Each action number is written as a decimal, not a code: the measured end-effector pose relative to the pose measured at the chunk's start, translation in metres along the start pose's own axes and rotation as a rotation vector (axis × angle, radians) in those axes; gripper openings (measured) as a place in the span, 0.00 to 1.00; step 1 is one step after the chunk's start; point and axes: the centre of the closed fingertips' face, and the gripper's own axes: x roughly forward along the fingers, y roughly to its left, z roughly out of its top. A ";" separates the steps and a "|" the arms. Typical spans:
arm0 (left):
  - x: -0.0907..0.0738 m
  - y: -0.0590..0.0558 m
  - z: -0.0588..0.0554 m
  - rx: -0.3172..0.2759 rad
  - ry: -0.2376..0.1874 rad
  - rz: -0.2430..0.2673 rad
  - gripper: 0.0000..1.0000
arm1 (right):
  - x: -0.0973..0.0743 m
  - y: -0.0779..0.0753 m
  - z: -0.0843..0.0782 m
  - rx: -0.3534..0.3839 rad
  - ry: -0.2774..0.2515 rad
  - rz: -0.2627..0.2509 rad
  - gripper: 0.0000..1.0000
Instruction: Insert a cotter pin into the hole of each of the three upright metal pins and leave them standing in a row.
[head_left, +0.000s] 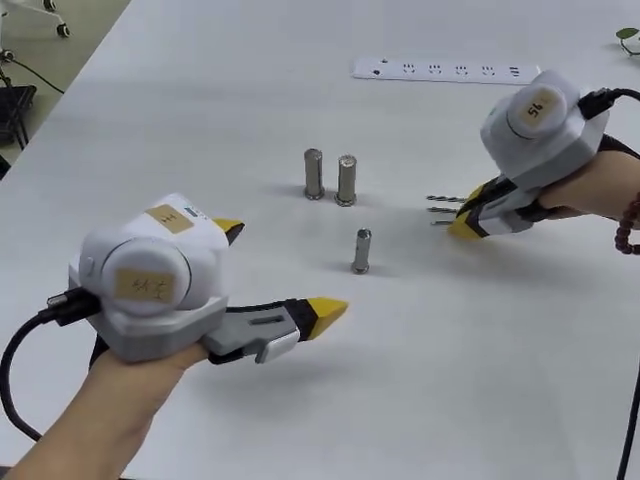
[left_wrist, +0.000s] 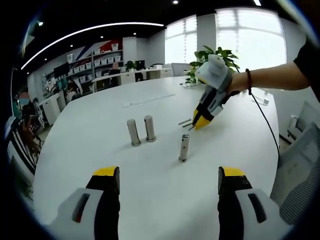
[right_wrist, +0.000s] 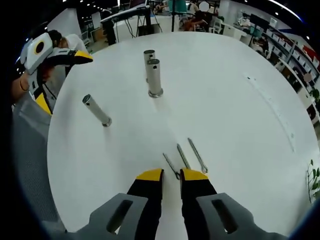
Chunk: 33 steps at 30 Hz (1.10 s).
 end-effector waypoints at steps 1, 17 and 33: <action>0.000 0.000 0.000 -0.001 0.002 -0.001 0.79 | -0.001 0.000 0.003 0.001 -0.013 0.001 0.07; -0.003 0.005 -0.002 -0.013 0.002 0.011 0.76 | 0.000 -0.007 -0.001 -0.086 0.044 0.002 0.00; -0.003 -0.003 0.001 -0.016 0.004 -0.028 0.66 | -0.012 0.001 0.005 -0.157 0.011 -0.005 0.00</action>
